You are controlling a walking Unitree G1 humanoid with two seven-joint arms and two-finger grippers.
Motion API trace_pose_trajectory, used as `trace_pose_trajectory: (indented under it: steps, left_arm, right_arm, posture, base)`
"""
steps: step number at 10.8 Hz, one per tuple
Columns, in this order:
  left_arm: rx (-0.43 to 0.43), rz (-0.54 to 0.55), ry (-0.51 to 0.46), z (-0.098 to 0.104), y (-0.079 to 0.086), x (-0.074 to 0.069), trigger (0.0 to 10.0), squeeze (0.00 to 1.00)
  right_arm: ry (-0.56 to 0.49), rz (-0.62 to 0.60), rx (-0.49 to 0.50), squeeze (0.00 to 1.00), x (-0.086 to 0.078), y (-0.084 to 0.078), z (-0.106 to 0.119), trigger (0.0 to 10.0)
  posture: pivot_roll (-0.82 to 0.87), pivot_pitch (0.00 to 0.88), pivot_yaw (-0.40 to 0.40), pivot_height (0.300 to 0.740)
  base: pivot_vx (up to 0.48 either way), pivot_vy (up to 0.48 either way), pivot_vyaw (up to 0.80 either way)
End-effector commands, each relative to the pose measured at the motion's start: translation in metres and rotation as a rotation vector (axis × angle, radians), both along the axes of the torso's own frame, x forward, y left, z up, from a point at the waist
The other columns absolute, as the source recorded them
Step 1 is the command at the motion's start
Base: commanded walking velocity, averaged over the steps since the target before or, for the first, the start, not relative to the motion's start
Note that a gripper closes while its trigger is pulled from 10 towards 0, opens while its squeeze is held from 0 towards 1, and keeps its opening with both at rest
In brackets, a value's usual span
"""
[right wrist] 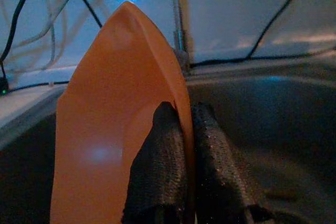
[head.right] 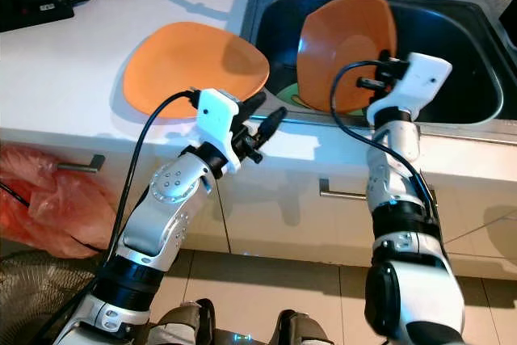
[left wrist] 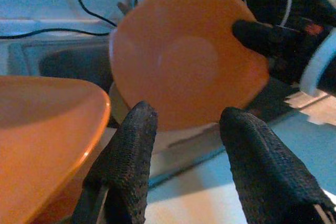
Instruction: Kitchen organization
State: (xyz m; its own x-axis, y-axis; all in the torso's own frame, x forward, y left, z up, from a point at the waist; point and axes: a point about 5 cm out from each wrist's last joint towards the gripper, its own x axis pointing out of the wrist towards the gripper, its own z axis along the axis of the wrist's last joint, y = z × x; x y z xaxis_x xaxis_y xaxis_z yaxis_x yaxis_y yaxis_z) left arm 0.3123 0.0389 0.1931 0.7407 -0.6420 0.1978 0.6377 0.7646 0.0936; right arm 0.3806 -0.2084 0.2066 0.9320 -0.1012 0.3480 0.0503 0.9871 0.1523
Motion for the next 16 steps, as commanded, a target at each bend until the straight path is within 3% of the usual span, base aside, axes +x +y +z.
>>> trace_pose_trajectory:
  steps: [1, 4, 10, 11, 12, 13, 14, 16]
  left_arm:
    - [0.027, -0.035, 0.020, -0.005, -0.005, -0.004, 10.0, 0.00]
    - [0.067, -0.079, 0.030, -0.009, -0.009, -0.008, 10.0, 0.00]
    - [0.076, -0.079, 0.028, -0.006, -0.007, -0.008, 10.0, 0.00]
    - [0.077, -0.077, 0.028, -0.006, -0.007, -0.008, 10.0, 0.00]
    - [0.077, -0.075, 0.028, -0.006, -0.007, -0.008, 10.0, 0.00]
    - [0.076, -0.074, 0.028, -0.006, -0.007, -0.007, 10.0, 0.00]
    - [0.076, -0.075, 0.028, -0.006, -0.007, -0.008, 10.0, 0.00]
    - [0.074, -0.075, 0.028, -0.005, -0.007, -0.008, 10.0, 0.00]
  right_arm:
    - [-0.059, -0.022, -0.073, 0.00, 0.002, -0.003, 0.015, 10.0]
    - [0.003, 0.003, -0.245, 0.00, 0.007, 0.003, 0.008, 10.0]
    - [0.120, 0.045, -0.369, 0.00, 0.011, 0.006, -0.012, 10.0]
    - [0.138, 0.069, -0.375, 1.00, 0.011, 0.009, -0.016, 10.0]
    - [0.138, 0.074, -0.386, 1.00, 0.011, 0.011, -0.016, 10.0]
    - [0.142, 0.070, -0.392, 0.89, 0.012, 0.012, -0.017, 10.0]
    - [0.143, 0.071, -0.392, 0.00, 0.012, 0.012, -0.017, 10.0]
    - [0.135, 0.073, -0.382, 0.00, 0.012, 0.013, -0.016, 10.0]
  posture:
    - [0.12, 0.149, -0.037, 0.740]
    - [0.13, 0.161, -0.040, 0.740]
    - [0.13, 0.170, -0.043, 0.740]
    - [0.14, 0.171, -0.044, 0.740]
    - [0.14, 0.170, -0.045, 0.740]
    - [0.14, 0.170, -0.045, 0.740]
    - [0.14, 0.171, -0.045, 0.740]
    - [0.14, 0.171, -0.045, 0.740]
  base:
    - [0.000, 0.000, 0.00]
    - [0.000, 0.000, 0.00]
    - [0.000, 0.000, 0.00]
    - [0.000, 0.000, 0.00]
    - [0.000, 0.000, 0.00]
    - [0.000, 0.000, 0.00]
    - [0.000, 0.000, 0.00]
    - [0.000, 0.000, 0.00]
